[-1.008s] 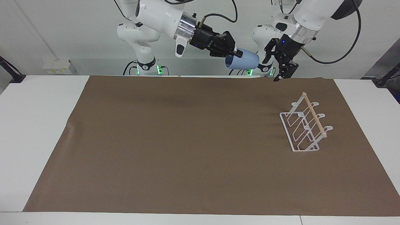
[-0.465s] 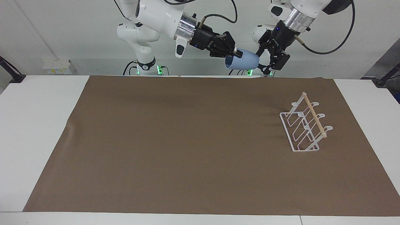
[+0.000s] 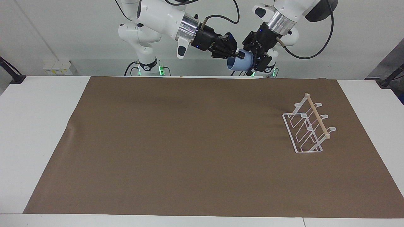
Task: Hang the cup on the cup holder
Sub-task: 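Grasp the blue cup with the left gripper beside the right gripper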
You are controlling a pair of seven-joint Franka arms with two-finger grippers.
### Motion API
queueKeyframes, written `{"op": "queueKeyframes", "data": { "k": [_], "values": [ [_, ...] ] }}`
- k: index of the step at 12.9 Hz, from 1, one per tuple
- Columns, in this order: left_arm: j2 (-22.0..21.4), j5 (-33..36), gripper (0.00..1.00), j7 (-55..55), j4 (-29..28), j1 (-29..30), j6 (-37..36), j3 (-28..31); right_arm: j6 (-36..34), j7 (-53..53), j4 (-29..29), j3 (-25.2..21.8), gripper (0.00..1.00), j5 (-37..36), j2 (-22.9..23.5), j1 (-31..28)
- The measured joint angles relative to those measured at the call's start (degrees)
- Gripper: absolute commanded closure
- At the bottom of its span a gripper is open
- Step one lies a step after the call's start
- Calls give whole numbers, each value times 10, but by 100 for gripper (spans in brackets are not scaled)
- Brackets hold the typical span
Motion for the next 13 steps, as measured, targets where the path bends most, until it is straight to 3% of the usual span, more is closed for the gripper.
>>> {"op": "queueKeyframes", "data": {
  "k": [3, 4, 5, 11, 12, 13],
  "values": [
    [0, 0, 0, -7, 0, -4, 6, -1, 0, 0, 0, 0, 100, 0, 0, 0],
    [0, 0, 54, -7, 0, -4, 6, -1, 0, 0, 0, 0, 100, 0, 0, 0],
    [0, 0, 100, -8, 0, -4, 7, -1, 0, 0, 0, 0, 100, 0, 0, 0],
    [0, 2, 100, -6, 0, -3, 12, -1, -4, 6, 0, 0, 100, 0, -1, 0],
    [0, 2, 100, -6, 0, -3, 12, -1, -4, 6, 0, 0, 73, 0, -1, 0],
    [0, 2, 100, -6, 0, -3, 12, -1, -4, 6, 0, 0, 27, 0, -1, 0]
  ]
}}
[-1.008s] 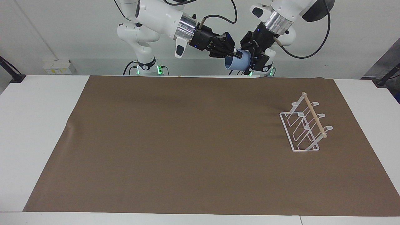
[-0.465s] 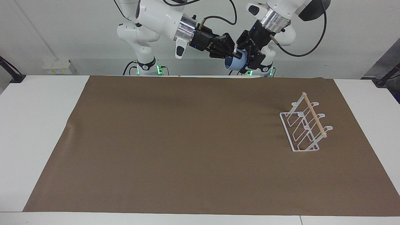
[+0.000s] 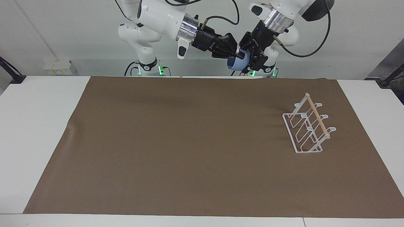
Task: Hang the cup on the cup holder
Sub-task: 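Grasp the blue cup with the left gripper beside the right gripper, then open the right gripper and pull it back from the cup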
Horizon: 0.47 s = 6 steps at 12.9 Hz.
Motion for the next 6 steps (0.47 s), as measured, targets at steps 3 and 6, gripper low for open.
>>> {"op": "queueKeyframes", "data": {
  "k": [3, 6],
  "values": [
    [0, 0, 100, -1, -2, 0, -4, 0, 4, 0, 1, 0, 16, 0, 0, 0],
    [0, 3, 100, -1, -3, 1, -5, 3, 4, 0, 1, 0, 16, 0, 0, 0]
  ]
}}
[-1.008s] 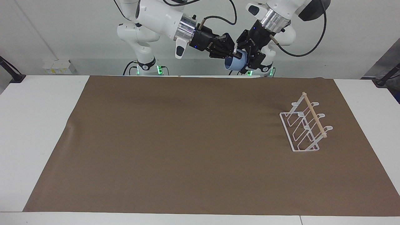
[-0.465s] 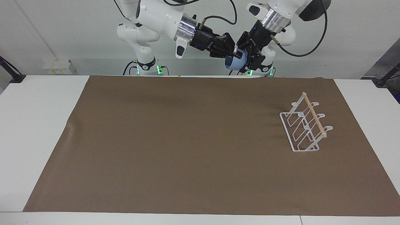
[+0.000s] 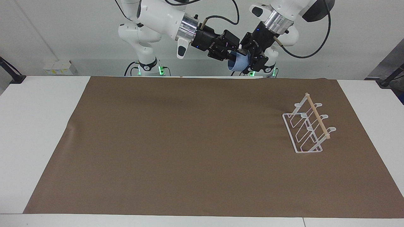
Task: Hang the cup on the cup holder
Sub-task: 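Open the right gripper and pull it back from the cup, then move the cup with the left gripper while the right gripper retracts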
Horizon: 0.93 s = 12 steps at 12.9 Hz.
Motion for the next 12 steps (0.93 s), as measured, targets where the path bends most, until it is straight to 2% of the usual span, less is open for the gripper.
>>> {"op": "queueKeyframes", "data": {
  "k": [2, 5, 8, 12],
  "values": [
    [0, 30, 100, -1, 0, 0, -6, 0, 0, 0, 0, 0, 17, 0, 0, 0],
    [0, 114, 100, -2, 0, 0, -29, -2, 1, -32, 0, -2, 18, -28, 0, -1],
    [0, 197, 100, -12, -1, 2, -78, 2, 1, -123, 0, -2, 18, -106, 2, -5],
    [-1, 319, 100, -18, -1, 19, -104, 5, 0, -220, 0, -2, 18, -283, 8, -9]
  ]
}}
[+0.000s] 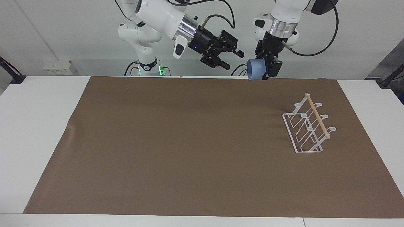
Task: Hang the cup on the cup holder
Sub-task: 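Move the cup with the left gripper while the right gripper retracts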
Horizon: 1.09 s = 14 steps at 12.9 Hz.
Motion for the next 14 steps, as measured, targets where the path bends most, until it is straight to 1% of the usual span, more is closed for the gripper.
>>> {"op": "queueKeyframes", "data": {
  "k": [2, 4, 6, 8, 11, 14],
  "values": [
    [0, 76, 100, 0, -6, 3, 0, 0, -6, -10, 0, 0, 20, -104, 1, 0],
    [0, 148, 100, 0, -22, 2, 2, -5, -31, -14, 3, 0, 20, -202, 1, 0],
    [1, 241, 100, 2, -53, -5, 7, -10, -60, -17, 9, -1, 22, -291, 1, 0],
    [7, 312, 100, 2, -85, -25, 12, -15, -93, -17, 19, -5, 22, -364, 1, -2],
    [35, 392, 100, 2, -118, -30, 8, -15, -144, -18, 36, -9, 22, -419, 1, -20],
    [73, 430, 100, 2, -123, -28, 22, -13, -188, -21, 43, -11, 22, -456, 1, -42]
  ]
}}
